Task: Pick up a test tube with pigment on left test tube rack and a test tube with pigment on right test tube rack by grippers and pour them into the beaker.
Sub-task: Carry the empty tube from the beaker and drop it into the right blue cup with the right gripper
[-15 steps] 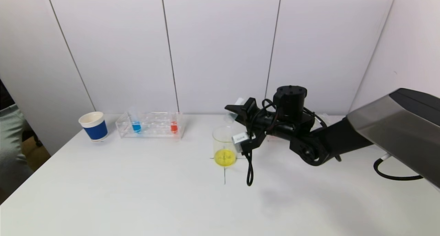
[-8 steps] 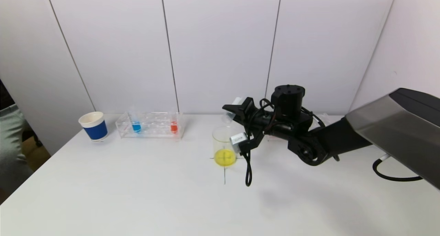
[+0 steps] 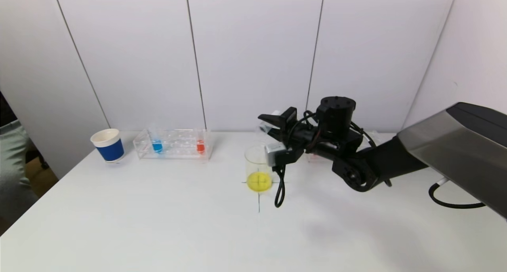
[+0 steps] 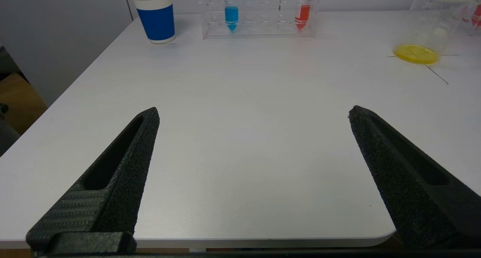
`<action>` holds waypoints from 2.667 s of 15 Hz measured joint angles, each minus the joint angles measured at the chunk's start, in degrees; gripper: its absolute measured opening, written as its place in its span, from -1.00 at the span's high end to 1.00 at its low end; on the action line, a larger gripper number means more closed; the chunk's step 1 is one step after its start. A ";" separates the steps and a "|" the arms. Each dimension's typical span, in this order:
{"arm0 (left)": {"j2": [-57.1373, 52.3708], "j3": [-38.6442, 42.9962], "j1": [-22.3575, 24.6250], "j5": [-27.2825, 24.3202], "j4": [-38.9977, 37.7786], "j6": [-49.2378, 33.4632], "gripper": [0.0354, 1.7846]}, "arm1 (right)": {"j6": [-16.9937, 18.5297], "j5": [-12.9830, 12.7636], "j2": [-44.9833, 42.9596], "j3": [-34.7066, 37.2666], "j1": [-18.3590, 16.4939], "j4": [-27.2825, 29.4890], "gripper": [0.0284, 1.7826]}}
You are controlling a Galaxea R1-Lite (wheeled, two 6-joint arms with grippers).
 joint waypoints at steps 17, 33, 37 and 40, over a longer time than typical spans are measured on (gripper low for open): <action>0.00 0.00 0.00 0.02 0.00 0.00 -0.98 | 67.04 -36.18 -10.22 -1.29 3.60 -1.88 0.45; 0.00 0.00 0.00 0.05 0.00 0.00 -0.98 | 97.32 -40.95 -26.87 3.01 -17.92 27.93 0.45; -0.02 0.00 0.00 -0.02 0.00 0.00 -0.98 | 98.28 -37.14 -27.17 7.22 -25.06 27.54 0.45; 0.00 0.00 0.00 0.00 0.00 -0.02 -0.98 | 98.52 -34.12 -26.30 10.70 -29.25 24.94 0.45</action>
